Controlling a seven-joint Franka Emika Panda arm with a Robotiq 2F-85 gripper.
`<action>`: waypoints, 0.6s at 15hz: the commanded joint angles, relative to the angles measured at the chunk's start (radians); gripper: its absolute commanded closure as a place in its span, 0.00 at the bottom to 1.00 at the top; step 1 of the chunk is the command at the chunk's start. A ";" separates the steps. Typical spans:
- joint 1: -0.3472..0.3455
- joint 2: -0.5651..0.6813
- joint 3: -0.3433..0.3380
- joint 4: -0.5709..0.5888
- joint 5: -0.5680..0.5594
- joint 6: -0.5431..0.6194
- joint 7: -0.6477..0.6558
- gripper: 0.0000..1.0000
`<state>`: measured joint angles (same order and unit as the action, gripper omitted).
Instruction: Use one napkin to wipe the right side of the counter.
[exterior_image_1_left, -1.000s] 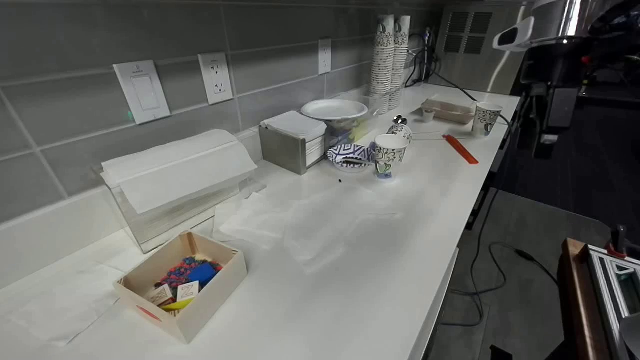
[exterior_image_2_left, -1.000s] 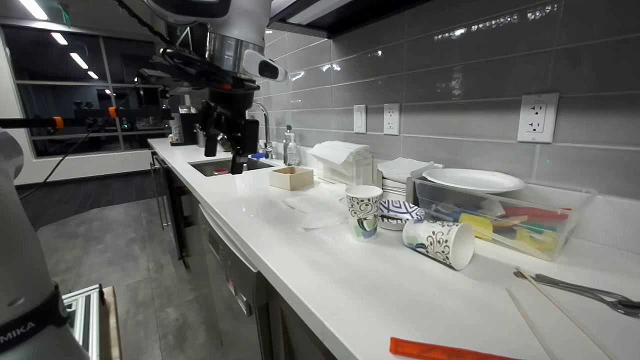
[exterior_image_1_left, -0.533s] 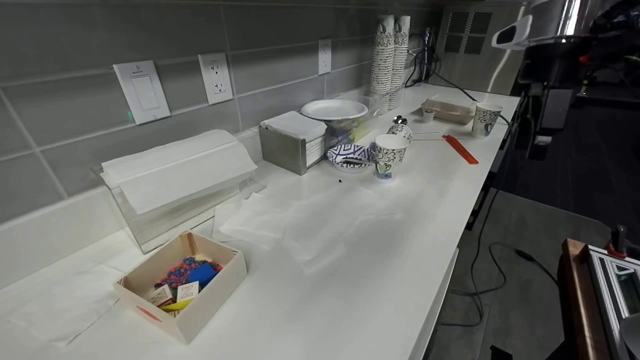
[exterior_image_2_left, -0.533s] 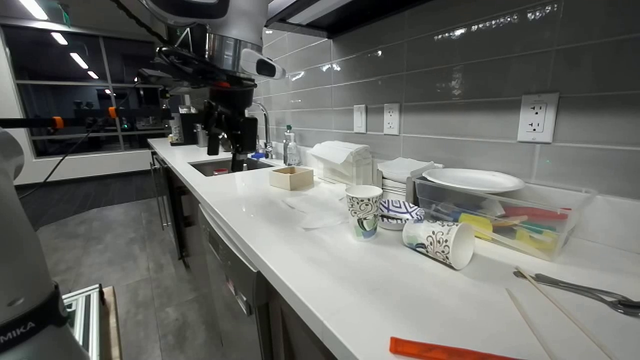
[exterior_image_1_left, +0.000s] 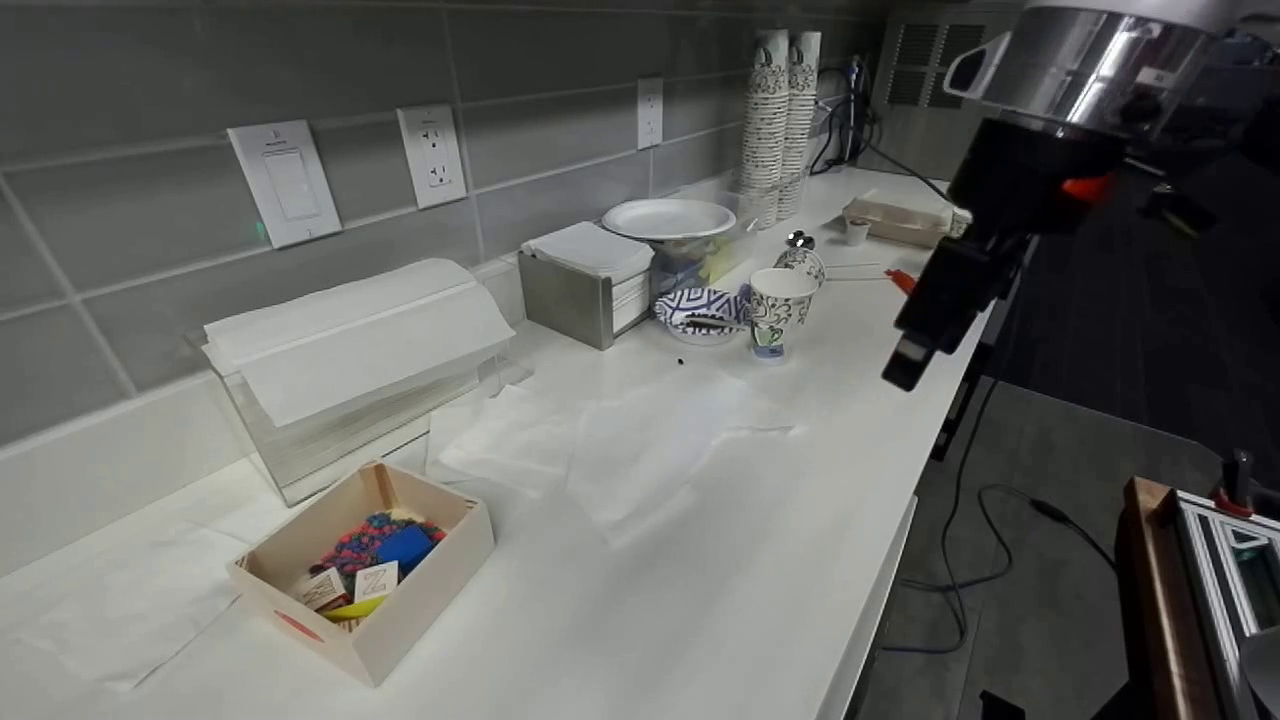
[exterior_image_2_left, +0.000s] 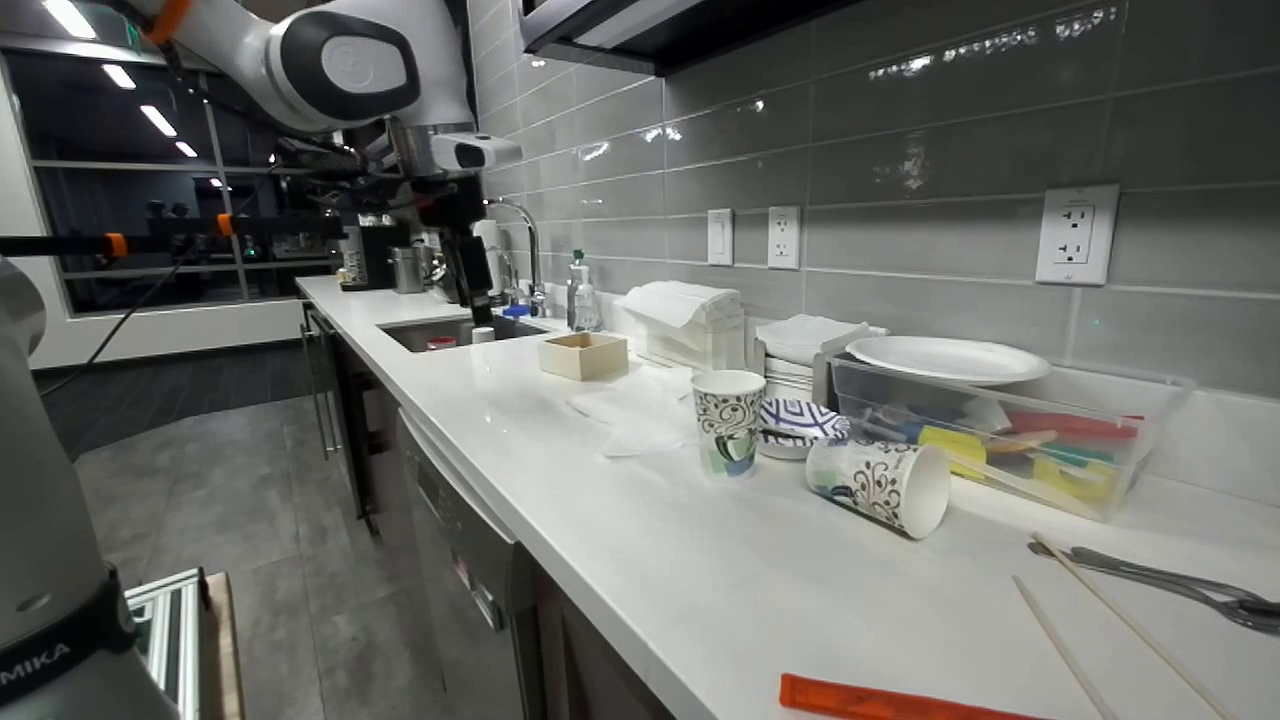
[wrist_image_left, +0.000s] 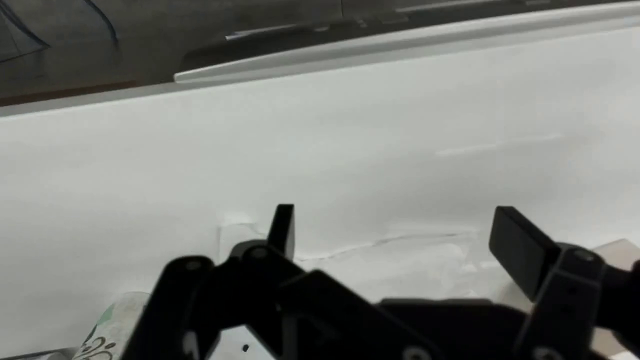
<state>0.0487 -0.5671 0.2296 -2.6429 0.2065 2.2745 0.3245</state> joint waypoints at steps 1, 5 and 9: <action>-0.056 0.194 0.113 0.063 -0.084 0.206 0.238 0.00; -0.147 0.363 0.173 0.136 -0.315 0.358 0.426 0.00; -0.145 0.520 0.107 0.248 -0.532 0.370 0.462 0.00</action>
<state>-0.0994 -0.1791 0.3738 -2.4934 -0.1930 2.6372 0.7531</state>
